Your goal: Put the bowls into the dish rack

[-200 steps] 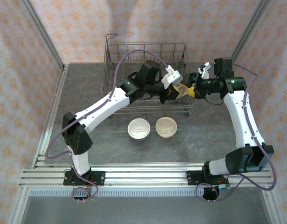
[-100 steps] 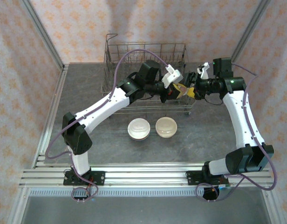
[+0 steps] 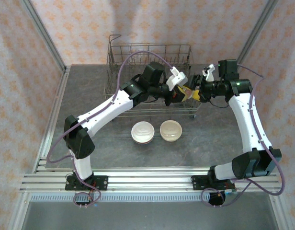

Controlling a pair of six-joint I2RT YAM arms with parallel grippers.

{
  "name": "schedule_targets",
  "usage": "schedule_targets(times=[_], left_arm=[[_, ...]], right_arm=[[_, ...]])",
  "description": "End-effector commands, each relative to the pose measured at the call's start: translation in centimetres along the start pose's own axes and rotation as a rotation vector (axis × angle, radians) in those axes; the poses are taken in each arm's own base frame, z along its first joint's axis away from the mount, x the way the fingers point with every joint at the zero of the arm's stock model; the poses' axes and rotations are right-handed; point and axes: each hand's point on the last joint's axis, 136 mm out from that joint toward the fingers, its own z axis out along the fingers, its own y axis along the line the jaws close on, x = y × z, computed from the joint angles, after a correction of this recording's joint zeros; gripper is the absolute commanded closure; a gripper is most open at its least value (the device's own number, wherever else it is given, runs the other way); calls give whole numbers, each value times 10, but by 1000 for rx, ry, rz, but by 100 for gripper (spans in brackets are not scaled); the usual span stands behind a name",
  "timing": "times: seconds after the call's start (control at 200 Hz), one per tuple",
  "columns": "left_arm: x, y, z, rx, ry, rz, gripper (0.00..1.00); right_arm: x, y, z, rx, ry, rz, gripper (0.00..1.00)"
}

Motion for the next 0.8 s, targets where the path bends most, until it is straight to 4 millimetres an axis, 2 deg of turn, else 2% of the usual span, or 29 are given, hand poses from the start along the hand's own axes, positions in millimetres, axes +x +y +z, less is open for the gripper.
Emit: schedule_targets(times=[0.0, 0.185, 0.41, 0.55, 0.636, 0.796], left_arm=[[-35, -29, -18, 74, -104, 83, 100], [-33, -28, -16, 69, -96, 83, 100], [-27, -14, -14, -1, -67, 84, 100], [-26, -6, -17, -42, -63, 82, 95], [-27, 1, -20, -73, -72, 77, 86], [-29, 10, -25, -113, -88, 68, 80]], right_arm=[[-8, 3, -2, 15, -34, -42, 30], [-7, -2, 1, 28, -26, -41, 37], [-11, 2, -1, 23, -40, -52, 44], [-15, 5, 0, 20, -41, -56, 47], [-17, 5, 0, 21, -42, -59, 47], [-23, 7, 2, 31, -45, -70, 49]])
